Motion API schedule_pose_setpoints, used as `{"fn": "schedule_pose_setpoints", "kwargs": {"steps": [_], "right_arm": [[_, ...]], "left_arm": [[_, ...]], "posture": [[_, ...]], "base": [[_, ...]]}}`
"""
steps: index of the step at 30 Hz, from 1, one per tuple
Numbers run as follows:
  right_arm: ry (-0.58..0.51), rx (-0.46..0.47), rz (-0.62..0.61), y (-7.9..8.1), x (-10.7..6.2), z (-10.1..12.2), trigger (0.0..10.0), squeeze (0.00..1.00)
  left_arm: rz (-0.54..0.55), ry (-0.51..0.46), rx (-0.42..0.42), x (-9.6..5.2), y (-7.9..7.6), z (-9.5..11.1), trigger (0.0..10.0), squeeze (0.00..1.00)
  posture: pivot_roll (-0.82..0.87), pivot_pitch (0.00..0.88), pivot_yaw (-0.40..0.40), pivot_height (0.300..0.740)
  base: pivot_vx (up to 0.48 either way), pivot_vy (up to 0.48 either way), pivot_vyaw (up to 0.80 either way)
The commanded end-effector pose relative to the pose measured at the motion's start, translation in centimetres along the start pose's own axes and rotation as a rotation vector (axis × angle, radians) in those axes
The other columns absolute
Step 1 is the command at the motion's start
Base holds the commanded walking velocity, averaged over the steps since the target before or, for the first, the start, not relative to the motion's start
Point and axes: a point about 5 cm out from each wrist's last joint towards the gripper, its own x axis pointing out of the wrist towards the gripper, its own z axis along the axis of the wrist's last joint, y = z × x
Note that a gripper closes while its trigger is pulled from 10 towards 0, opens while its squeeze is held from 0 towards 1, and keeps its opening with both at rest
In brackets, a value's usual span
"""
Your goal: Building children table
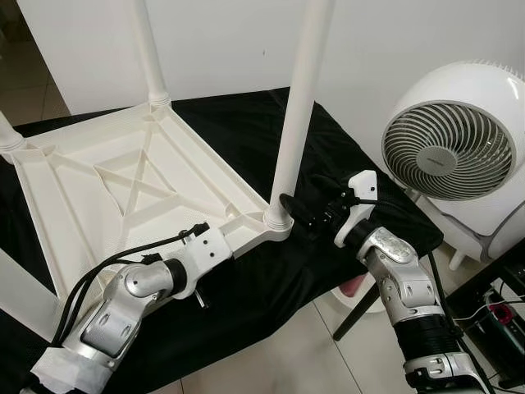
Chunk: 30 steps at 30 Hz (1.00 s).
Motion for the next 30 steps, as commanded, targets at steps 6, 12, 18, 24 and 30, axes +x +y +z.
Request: {"fn": "schedule_pose_setpoints", "kwargs": {"steps": [6, 12, 18, 24, 30], "right_arm": [[-0.026, -0.007, -0.035, -0.5, 0.2, 0.5, 10.0, 0.00], [-0.034, 0.032, -0.026, 0.3, 0.3, 0.3, 10.0, 0.00], [0.029, 0.137, 0.200, 3.4, -0.9, -0.5, 10.0, 0.00], [0.112, 0.169, 0.376, 5.3, -3.7, -1.5, 10.0, 0.00], [0.140, 0.147, 0.329, 4.5, -4.6, -1.9, 10.0, 0.00]], "left_arm": [[-0.171, -0.119, 0.125, -0.2, -2.2, 1.5, 0.0, 0.00], [-0.241, -0.160, 0.183, -0.7, -3.2, 1.8, 0.0, 0.00], [-0.288, -0.141, 0.275, -1.1, -3.8, 1.0, 0.0, 0.00], [-0.292, -0.142, 0.274, -1.1, -4.0, 0.9, 0.0, 0.00], [-0.289, -0.136, 0.274, -0.9, -3.9, 0.7, 0.8, 0.00]], "posture": [[0.01, 0.120, 0.033, 0.740], [0.01, 0.121, 0.032, 0.740], [0.02, 0.123, 0.034, 0.740], [0.02, 0.126, 0.034, 0.740], [0.01, 0.127, 0.035, 0.740]], "base": [[0.000, 0.000, 0.00], [0.000, 0.000, 0.00], [0.000, 0.000, 0.00], [0.000, 0.000, 0.00], [0.000, 0.000, 0.00]]}}
